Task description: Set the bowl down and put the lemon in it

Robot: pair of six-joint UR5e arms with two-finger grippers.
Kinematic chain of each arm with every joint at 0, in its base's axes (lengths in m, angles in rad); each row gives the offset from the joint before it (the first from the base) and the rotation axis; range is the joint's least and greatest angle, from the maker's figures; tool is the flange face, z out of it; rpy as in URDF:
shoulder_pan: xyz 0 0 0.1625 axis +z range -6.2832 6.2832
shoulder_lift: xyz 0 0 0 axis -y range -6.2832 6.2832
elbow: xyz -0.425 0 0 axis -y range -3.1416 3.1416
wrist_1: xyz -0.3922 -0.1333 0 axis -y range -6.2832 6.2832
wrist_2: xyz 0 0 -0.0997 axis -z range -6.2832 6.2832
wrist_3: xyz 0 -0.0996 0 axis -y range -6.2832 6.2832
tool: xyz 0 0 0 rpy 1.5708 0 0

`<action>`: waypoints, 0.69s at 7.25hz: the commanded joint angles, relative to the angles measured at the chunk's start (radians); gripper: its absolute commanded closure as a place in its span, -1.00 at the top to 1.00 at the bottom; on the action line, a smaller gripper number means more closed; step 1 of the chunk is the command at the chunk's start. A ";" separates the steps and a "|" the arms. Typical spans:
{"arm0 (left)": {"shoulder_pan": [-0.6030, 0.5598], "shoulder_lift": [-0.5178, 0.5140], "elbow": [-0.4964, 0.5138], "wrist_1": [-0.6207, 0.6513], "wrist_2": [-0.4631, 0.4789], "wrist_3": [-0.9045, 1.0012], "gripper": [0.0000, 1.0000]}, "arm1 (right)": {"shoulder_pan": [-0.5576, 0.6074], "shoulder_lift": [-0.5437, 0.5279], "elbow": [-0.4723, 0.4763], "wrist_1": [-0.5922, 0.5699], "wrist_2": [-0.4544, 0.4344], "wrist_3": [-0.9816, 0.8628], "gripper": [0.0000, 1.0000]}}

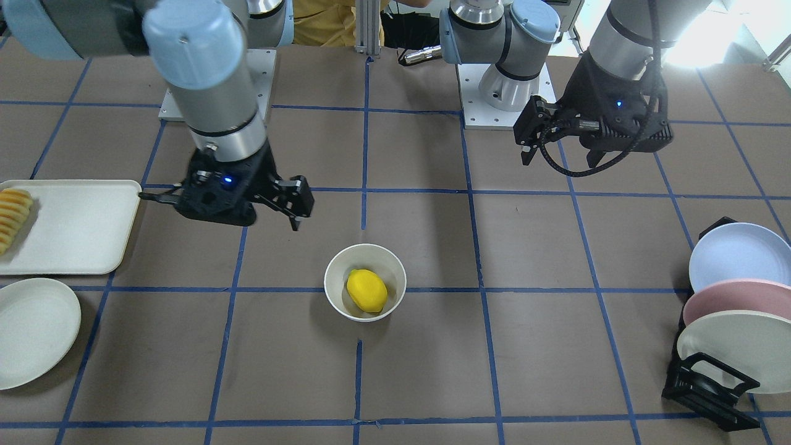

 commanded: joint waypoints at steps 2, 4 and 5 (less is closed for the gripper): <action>-0.003 0.001 -0.001 0.003 0.002 0.000 1.00 | -0.161 -0.190 0.002 0.242 -0.003 -0.077 1.00; -0.003 0.003 -0.001 0.003 -0.001 0.000 1.00 | -0.163 -0.189 0.012 0.257 -0.006 -0.058 1.00; -0.003 0.003 -0.001 0.003 0.000 0.000 1.00 | -0.161 -0.182 0.021 0.244 0.008 -0.074 1.00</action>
